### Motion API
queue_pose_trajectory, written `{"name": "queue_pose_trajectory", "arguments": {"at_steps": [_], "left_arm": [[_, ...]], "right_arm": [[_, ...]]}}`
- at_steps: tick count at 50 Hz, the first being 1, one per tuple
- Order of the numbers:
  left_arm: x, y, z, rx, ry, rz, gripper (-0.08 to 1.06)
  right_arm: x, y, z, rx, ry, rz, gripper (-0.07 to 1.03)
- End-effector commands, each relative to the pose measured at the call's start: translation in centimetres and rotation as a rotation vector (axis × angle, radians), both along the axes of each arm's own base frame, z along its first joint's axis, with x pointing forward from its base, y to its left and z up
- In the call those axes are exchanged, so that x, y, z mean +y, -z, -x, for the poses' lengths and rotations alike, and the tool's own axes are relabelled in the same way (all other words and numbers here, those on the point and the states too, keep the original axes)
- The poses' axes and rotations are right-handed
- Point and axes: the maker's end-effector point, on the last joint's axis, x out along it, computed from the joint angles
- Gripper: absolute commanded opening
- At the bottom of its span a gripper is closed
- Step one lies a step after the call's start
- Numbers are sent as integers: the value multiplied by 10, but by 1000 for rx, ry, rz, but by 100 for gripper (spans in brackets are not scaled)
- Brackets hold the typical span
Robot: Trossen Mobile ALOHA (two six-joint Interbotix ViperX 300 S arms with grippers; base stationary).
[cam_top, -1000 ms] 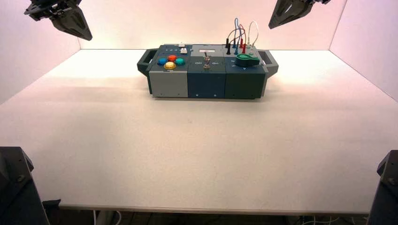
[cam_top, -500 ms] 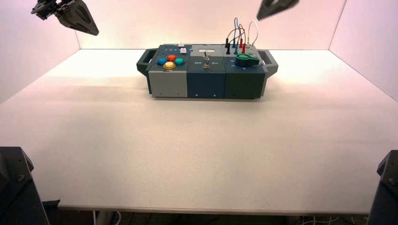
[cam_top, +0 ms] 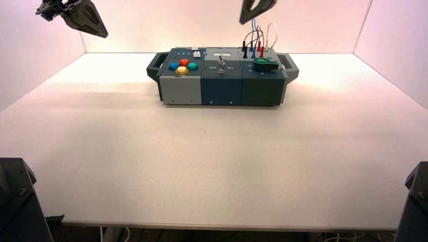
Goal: Push the red button with the right gripper.
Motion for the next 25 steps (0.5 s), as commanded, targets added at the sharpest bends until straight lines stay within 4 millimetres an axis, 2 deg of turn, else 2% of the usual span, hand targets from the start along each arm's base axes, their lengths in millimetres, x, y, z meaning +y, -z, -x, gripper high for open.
{"name": "queue_pose_trajectory", "arguments": {"at_steps": [1,16,25], "left_arm": [[-2,-20,-6,-58,11,-10,-3],[-3,-15,-4,-44,10,-7,-3],[-3,-15,-4,-45,10,-7,-3]], "right_arm": [[17,-17,-12,-62,-26,26,-2],[45,3,-29,-71,-28,203,-2],[65,-2,-38,-100,-53,212,-2]]}}
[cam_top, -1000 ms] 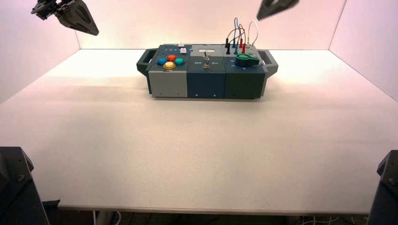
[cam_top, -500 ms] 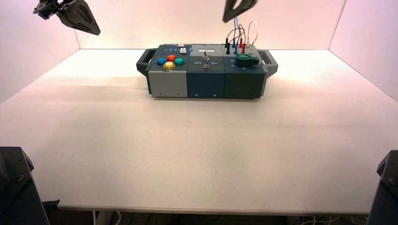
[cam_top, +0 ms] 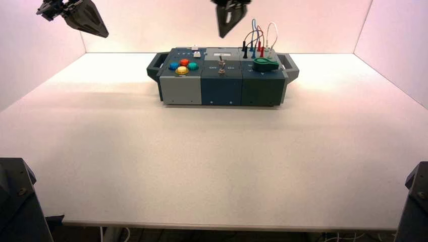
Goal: Push the red button with the right gripper.
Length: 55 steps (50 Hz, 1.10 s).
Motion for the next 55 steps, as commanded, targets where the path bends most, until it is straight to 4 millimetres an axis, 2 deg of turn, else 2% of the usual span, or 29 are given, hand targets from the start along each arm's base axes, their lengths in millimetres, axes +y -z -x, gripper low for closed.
{"name": "queue_pose_trajectory", "arguments": {"at_steps": [1,10,29,41,55], "left_arm": [[-1,-16,-5,-45,6,-6,-3],[-1,-15,-4,-44,7,-7,-3],[-2,-14,-4,-41,7,-6,-3],[-2,-14,-3,-40,6,-7,-3],[-2,-14,-3,-40,6,-7,-3]], "right_arm": [[16,-29,-13,-72,-19,-30,-2],[30,-39,-16,-88,-46,-35,-2],[75,-22,-11,-96,-145,-22,-2],[85,-10,-18,-105,-166,0,-2],[87,6,-24,-113,-171,16,-2]]}}
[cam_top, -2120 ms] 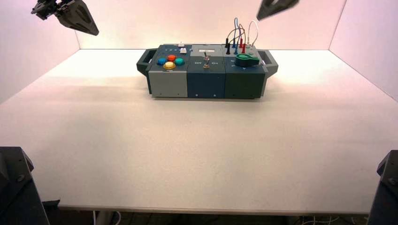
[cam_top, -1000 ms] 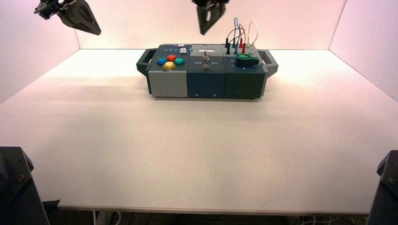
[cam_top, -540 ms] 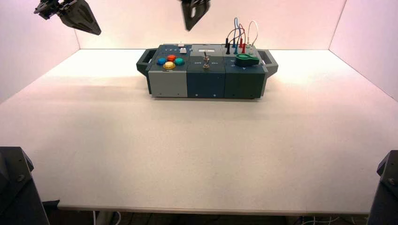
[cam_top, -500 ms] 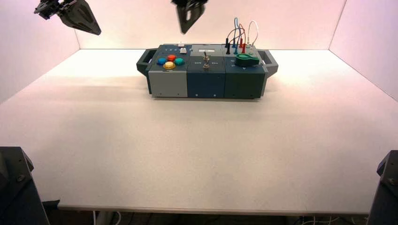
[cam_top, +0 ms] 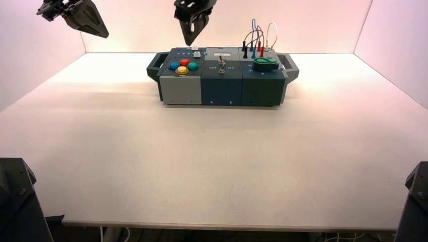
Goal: Push the red button with the right gripper.
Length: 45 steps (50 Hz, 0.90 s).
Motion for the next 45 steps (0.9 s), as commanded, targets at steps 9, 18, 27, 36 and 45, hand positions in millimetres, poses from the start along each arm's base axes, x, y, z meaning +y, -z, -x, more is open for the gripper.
{"name": "queue_pose_trajectory", "arguments": {"at_steps": [9,18,27,36,45], "left_arm": [[-2,-13,-3,-38,6,-4,-3],[-2,-13,-3,-38,6,-4,-3],[-2,-13,-3,-38,7,-6,-3],[-2,-13,-3,-38,7,-6,-3],[-2,-13,-3,-38,9,-6,-3]], "right_arm": [[12,-16,-11,-58,-11,-35,-2],[18,-5,-12,-56,-19,-31,-2],[21,0,-15,-60,-23,-31,-2],[22,2,-17,-64,-20,-33,-2],[21,11,-15,-51,-23,-22,-2]]}}
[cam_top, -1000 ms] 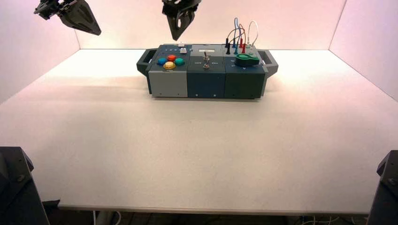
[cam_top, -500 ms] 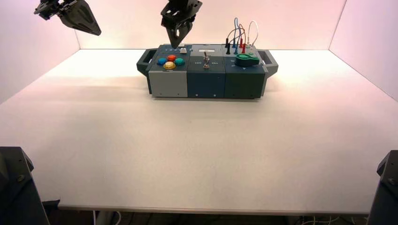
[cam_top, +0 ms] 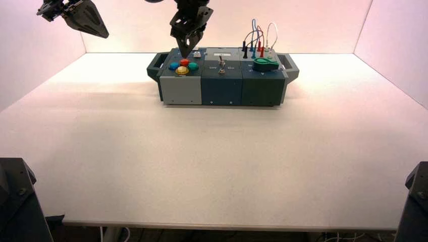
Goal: Push the red button with the right gripper.
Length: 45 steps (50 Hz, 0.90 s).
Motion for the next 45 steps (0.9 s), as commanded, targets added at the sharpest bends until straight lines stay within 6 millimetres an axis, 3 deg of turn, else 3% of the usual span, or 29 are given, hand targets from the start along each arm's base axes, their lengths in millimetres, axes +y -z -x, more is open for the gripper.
{"name": "queue_pose_trajectory", "arguments": {"at_steps": [1,25,33,45], "left_arm": [[-1,-14,-4,-42,5,-6,-3],[-1,-14,-4,-42,6,-7,-3],[-1,-14,-4,-42,6,-7,-3],[-1,-14,-4,-43,6,-8,-3]], "right_arm": [[8,-22,-4,-43,-8,-30,-2],[5,-15,-1,-35,-7,-25,-2],[3,-30,2,-48,-6,-35,-2],[-3,-67,9,-87,-4,-65,-2]]}}
